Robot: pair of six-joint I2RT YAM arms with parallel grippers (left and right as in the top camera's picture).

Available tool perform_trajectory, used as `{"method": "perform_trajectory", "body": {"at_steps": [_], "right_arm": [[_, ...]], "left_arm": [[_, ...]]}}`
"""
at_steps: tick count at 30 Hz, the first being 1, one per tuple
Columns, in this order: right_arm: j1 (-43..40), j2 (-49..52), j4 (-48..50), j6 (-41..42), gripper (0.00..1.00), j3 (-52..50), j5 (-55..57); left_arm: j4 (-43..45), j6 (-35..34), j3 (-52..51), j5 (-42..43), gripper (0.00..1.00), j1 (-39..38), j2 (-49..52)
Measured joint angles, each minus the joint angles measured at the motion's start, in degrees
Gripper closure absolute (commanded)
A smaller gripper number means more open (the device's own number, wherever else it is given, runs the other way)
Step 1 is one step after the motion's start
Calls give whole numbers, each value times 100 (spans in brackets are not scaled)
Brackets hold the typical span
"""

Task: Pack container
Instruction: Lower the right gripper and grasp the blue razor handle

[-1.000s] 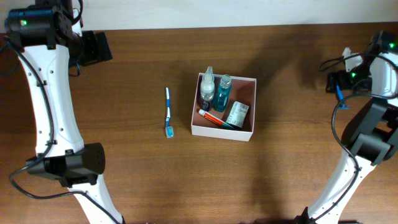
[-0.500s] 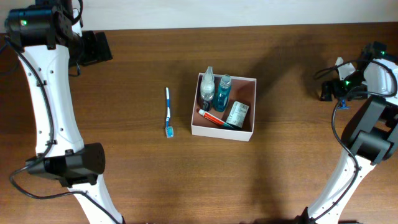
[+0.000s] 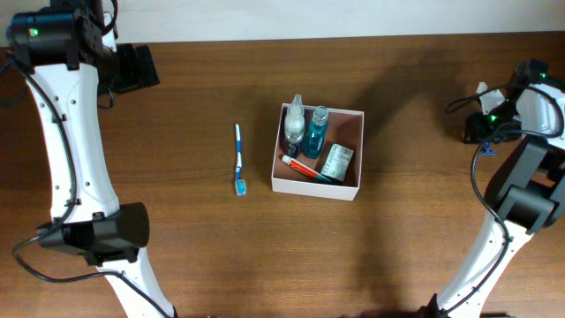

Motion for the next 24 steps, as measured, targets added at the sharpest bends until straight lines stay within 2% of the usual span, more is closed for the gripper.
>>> {"method": "perform_trajectory", "body": {"at_steps": [3,8,12,18,24], "right_arm": [[0,0,48,94,60,0,66],[0,0,66,192,69,0,85],[0,0,68,236,72,0,101],[0,0,68,254,81,0,111],[0,0,63,380,83,0,125]], "left_arm": [[0,2,0,0,1,0,0],[0,0,0,0,1,0,0],[0,0,0,0,1,0,0],[0,0,0,0,1,0,0],[0,2,0,0,1,0,0]]}}
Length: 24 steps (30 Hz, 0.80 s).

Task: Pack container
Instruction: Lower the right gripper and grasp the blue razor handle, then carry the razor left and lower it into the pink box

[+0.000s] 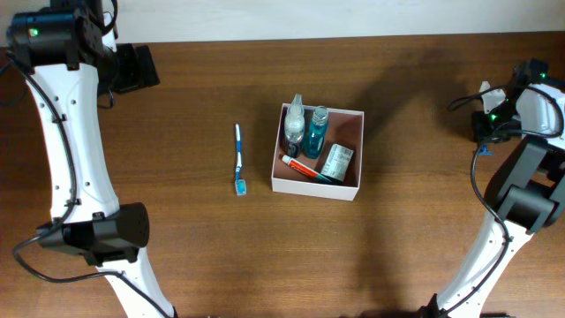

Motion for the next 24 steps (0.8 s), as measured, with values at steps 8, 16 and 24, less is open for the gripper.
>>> {"method": "perform_trajectory", "body": {"at_steps": [8,16,24], "right_arm": [[0,4,-229,260,95,155,-2],[0,13,-542,494,95,684,-70],[63,28,-1366,761,96,1685,-715]], "left_arm": [[0,0,0,0,0,0,0],[0,-2,0,0,0,0,0],[2,-2,0,0,1,0,0]]}}
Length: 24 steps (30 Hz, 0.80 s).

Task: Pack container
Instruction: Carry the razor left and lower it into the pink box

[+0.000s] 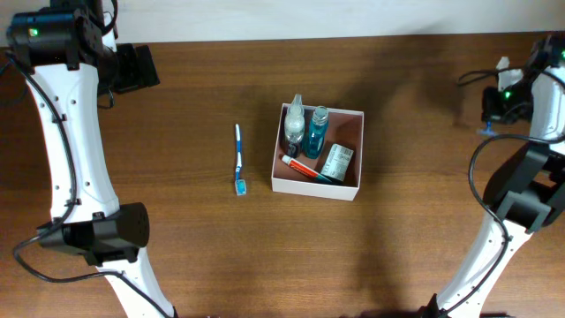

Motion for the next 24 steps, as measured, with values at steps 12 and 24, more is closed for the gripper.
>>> {"method": "perform_trajectory", "body": {"at_steps": [12,24], "right_arm": [[887,0,-1469,529,96,1506,-1270],[2221,0,-2164,1163,96,1508,-1464]], "left_arm": [[0,0,0,0,0,0,0],[-2,2,0,0,1,0,0]]}}
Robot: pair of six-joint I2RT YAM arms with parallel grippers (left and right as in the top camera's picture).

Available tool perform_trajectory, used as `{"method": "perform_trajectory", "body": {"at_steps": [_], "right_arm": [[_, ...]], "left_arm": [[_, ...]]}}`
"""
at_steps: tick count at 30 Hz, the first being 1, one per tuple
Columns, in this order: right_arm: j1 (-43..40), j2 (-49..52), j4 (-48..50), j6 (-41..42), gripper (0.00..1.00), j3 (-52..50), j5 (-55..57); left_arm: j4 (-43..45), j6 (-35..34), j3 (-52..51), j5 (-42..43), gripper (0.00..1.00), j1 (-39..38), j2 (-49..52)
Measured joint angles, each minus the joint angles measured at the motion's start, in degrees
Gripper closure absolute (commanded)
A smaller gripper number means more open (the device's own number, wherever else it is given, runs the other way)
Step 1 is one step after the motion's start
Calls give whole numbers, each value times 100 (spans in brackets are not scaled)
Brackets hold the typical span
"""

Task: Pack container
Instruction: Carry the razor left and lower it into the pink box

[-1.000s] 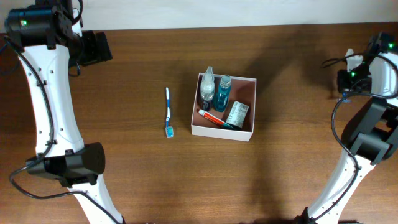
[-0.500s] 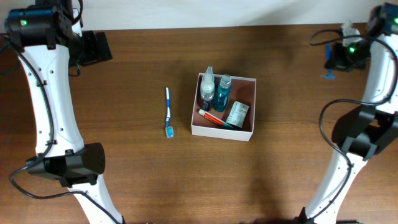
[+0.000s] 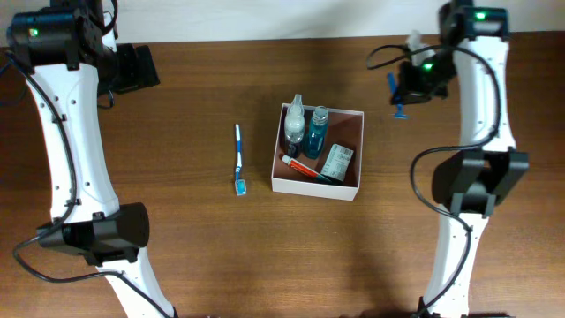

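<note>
A white open box (image 3: 357,150) stands at the table's middle. It holds a clear bottle (image 3: 294,124), a blue bottle (image 3: 316,132), a red tube (image 3: 302,167) and a small labelled pack (image 3: 335,162). A blue and white toothbrush (image 3: 239,159) lies flat on the wood to the left of the box. My right gripper (image 3: 408,84) hangs to the upper right of the box, with a small blue piece (image 3: 397,95) at its tip. Whether it holds that piece is unclear. My left gripper (image 3: 134,67) sits at the far back left, away from everything.
The brown table (image 3: 177,247) runs to a pale wall at the back edge. The white left arm (image 3: 71,150) comes down the left side. The right arm (image 3: 481,132) stands upright right of the box.
My right arm has swung from the far right edge to the left, and its gripper now hangs just upper right of the box. The left arm, toothbrush and box are unchanged.
My right gripper stayed at the table's far right edge through the first two moments, then stood a little farther back. Now it is near the box's back right corner. The left arm, the toothbrush and the box's contents kept their places throughout.
</note>
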Motion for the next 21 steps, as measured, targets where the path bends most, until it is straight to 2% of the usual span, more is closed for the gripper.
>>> {"method": "perform_trajectory", "body": {"at_steps": [11,21], "right_arm": [[846,0,0,922,96,0,-4],[1082,-155,0,1220,96,-321,-39]], "left_arm": [[2,0,0,0,1,0,0],[0,0,0,0,1,0,0]]}}
